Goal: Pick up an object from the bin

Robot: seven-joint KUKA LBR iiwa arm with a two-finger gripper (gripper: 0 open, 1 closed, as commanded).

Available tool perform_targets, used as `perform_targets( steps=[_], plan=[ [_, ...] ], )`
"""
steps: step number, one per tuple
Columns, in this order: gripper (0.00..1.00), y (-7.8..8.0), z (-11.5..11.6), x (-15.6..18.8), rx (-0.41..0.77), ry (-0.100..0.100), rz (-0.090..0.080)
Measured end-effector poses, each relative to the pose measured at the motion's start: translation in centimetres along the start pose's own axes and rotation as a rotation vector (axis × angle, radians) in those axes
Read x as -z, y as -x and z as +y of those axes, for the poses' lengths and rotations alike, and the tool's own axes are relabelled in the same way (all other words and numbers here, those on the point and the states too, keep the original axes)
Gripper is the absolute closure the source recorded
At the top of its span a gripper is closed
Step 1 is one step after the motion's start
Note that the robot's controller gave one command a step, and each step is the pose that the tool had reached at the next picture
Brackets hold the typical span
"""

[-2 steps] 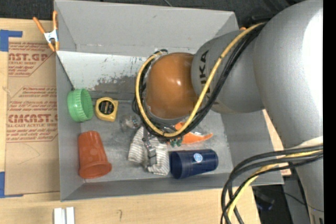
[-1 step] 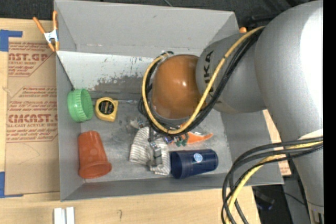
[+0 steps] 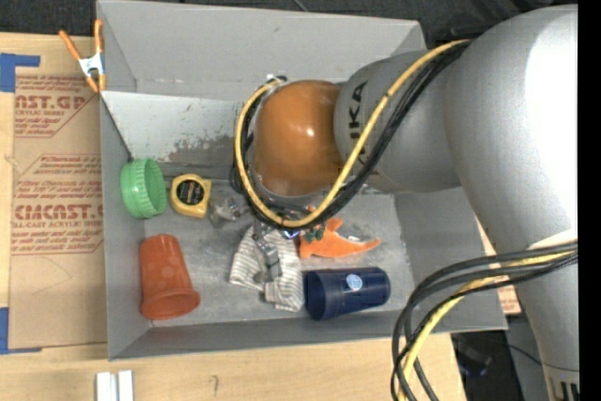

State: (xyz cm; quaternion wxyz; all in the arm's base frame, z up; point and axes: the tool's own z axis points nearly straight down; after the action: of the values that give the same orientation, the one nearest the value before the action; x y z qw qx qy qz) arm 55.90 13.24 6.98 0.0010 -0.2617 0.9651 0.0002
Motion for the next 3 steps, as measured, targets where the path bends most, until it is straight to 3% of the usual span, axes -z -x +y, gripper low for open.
perform_targets(
  steps=[1,2,3],
  plan=[
    [0.0,-3.0,-0.4,0.0,-0.152,0.004,-0.001],
    [1.0,0.2,0.0,0.1,-0.002,0.001,-0.005],
    [1.0,0.2,0.0,0.1,-0.001,0.001,-0.005]
  ],
)
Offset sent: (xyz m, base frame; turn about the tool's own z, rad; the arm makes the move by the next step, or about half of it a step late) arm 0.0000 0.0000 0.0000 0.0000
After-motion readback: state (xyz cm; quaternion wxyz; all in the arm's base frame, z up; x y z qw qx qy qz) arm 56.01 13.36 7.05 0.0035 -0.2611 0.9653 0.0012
